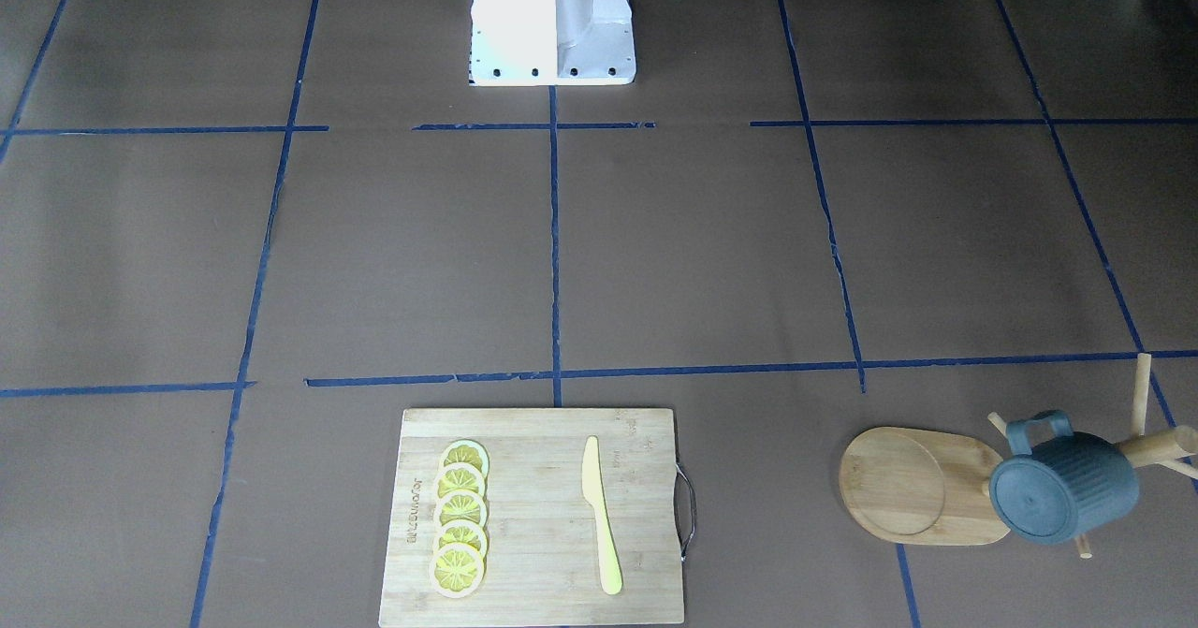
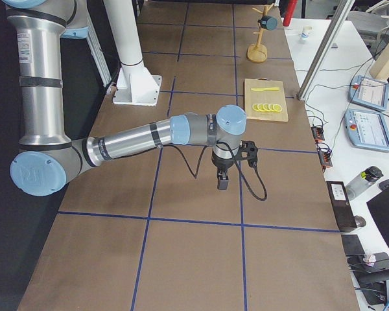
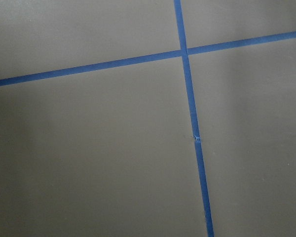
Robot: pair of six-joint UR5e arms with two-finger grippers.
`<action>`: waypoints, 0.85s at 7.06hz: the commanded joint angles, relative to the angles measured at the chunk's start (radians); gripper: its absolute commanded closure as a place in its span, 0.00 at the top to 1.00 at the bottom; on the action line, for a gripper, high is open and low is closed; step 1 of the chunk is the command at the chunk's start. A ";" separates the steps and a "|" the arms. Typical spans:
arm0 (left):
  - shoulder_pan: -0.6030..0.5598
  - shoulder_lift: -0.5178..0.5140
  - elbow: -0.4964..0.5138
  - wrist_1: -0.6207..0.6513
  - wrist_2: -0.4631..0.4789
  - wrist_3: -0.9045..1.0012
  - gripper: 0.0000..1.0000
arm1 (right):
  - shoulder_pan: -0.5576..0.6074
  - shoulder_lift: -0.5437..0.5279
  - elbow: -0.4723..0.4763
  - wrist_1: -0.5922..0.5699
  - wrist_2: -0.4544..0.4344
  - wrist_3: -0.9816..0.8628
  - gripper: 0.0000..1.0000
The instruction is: Hang cup on storage rack
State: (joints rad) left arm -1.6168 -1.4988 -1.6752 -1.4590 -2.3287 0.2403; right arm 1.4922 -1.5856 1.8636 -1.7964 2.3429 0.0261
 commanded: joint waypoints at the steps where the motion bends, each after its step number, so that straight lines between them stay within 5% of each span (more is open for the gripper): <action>1: 0.000 -0.001 -0.001 0.000 0.000 -0.001 1.00 | 0.034 -0.016 -0.113 0.111 -0.001 -0.050 1.00; 3: 0.000 -0.001 -0.001 0.002 0.002 -0.003 1.00 | 0.049 -0.023 -0.251 0.297 -0.002 -0.060 1.00; 6: 0.000 -0.001 0.000 0.002 0.006 -0.003 1.00 | 0.095 -0.050 -0.317 0.353 -0.001 -0.064 1.00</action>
State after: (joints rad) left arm -1.6168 -1.5002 -1.6765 -1.4573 -2.3244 0.2378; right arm 1.5646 -1.6273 1.5642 -1.4573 2.3409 -0.0364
